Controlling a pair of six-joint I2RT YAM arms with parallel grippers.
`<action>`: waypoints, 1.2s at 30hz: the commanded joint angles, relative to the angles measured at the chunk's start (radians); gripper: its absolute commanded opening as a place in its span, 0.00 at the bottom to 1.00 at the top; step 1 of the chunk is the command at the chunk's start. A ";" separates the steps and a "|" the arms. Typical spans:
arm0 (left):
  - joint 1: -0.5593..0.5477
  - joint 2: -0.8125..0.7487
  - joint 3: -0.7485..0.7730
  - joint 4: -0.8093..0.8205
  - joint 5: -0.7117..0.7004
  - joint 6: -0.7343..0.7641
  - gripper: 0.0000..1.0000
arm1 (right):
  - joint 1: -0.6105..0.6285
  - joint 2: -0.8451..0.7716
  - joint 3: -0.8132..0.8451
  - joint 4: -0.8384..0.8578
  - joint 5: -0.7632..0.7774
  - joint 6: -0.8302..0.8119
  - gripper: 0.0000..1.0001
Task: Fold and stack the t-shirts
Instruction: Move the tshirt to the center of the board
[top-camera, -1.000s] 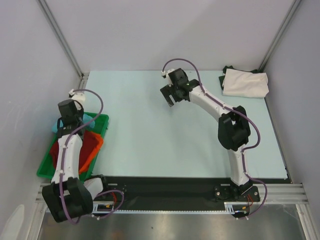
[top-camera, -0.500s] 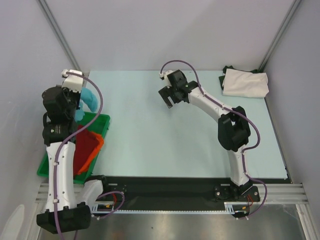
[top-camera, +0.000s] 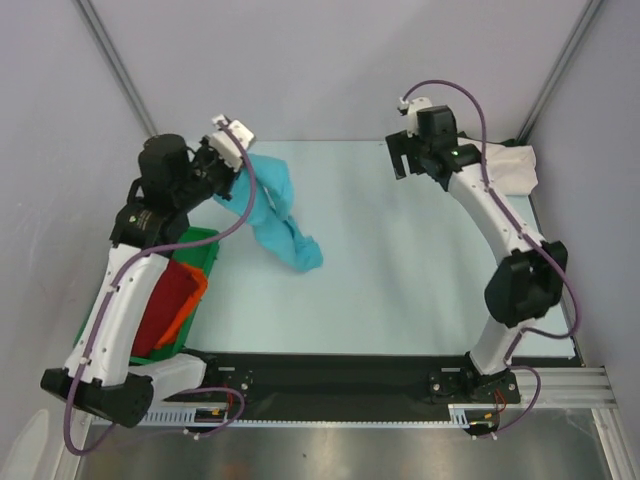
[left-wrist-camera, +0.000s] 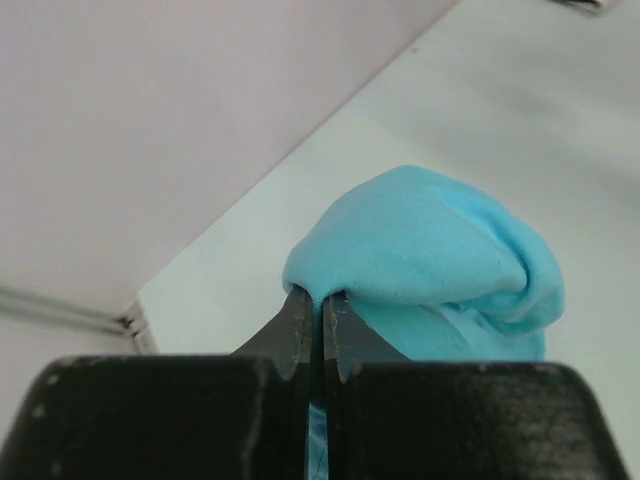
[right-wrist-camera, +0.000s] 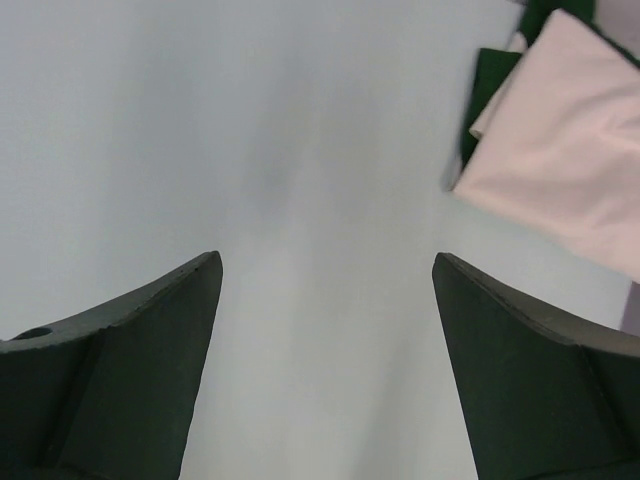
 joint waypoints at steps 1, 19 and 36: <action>-0.099 0.035 0.070 0.015 0.059 -0.001 0.00 | -0.014 -0.176 -0.086 0.003 -0.045 -0.056 0.92; -0.498 0.346 0.165 0.098 0.014 -0.056 0.33 | -0.137 -0.404 -0.327 -0.052 -0.261 -0.094 0.91; -0.148 0.294 -0.247 0.141 -0.136 -0.202 0.86 | 0.230 -0.546 -0.761 0.081 -0.424 -0.447 0.82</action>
